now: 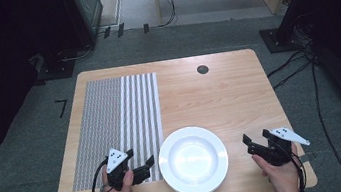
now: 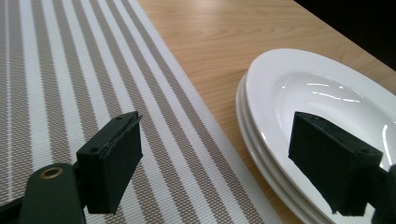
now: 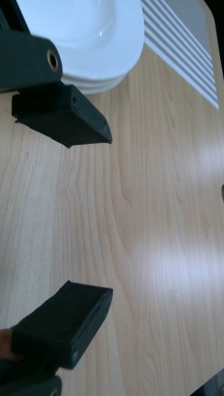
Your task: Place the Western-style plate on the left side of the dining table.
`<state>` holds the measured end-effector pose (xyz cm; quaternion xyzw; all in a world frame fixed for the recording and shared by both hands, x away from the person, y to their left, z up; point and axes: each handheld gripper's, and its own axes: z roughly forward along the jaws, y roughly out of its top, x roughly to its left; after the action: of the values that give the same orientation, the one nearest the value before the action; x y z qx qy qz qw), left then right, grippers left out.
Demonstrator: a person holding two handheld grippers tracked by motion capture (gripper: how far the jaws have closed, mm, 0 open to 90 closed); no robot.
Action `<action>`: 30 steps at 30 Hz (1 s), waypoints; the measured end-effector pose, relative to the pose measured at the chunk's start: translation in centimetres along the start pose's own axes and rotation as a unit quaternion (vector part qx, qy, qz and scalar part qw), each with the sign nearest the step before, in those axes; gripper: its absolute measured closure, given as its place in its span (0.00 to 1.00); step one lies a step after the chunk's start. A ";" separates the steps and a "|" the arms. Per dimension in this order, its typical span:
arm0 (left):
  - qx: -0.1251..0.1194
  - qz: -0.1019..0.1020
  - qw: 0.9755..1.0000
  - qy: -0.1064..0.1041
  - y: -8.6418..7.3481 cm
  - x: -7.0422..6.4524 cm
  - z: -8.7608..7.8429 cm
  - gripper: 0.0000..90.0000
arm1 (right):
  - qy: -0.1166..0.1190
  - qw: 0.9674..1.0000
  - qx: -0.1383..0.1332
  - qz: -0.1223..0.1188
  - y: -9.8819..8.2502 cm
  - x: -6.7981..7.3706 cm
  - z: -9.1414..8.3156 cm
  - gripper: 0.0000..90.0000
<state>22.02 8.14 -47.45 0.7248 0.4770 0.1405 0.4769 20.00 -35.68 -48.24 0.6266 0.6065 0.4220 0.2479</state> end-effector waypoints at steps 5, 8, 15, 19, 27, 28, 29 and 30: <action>0.010 0.015 1.000 -0.011 -0.2 -0.8 0.4 0.19 | 0.015 1.000 -0.010 -0.014 -0.1 1.8 -0.3 0.45; 0.011 0.012 1.000 -0.014 -0.3 -1.0 0.6 0.19 | 0.029 0.999 -0.016 -0.006 0.0 2.2 -0.4 0.52; 0.011 0.008 1.000 -0.023 -0.3 -1.4 0.7 0.20 | 0.075 0.997 -0.003 -0.009 -0.2 3.7 -0.2 0.60; 0.012 0.006 1.000 -0.023 -0.4 -1.7 0.8 0.27 | 0.086 0.996 -0.004 -0.016 -0.5 5.0 0.0 0.68; 0.017 0.009 0.999 -0.047 -0.7 -2.3 1.2 0.42 | 0.102 0.995 0.009 -0.013 -1.1 6.6 0.4 0.75; 0.021 0.006 0.998 -0.055 -0.8 -2.4 1.2 0.44 | 0.106 0.994 0.010 -0.005 -1.2 6.6 0.4 0.79; 0.021 0.006 0.998 -0.055 -0.8 -2.4 1.2 0.45 | 0.114 0.993 0.009 0.002 -1.2 6.6 0.5 0.81; 0.022 0.004 0.998 -0.062 -0.8 -2.6 1.3 0.47 | 0.122 0.992 0.008 0.011 -1.3 6.7 0.5 0.82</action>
<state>21.12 5.38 -48.12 0.7443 0.4468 0.0870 0.4887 19.08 -28.94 -48.00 0.5790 0.6286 0.4932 0.1624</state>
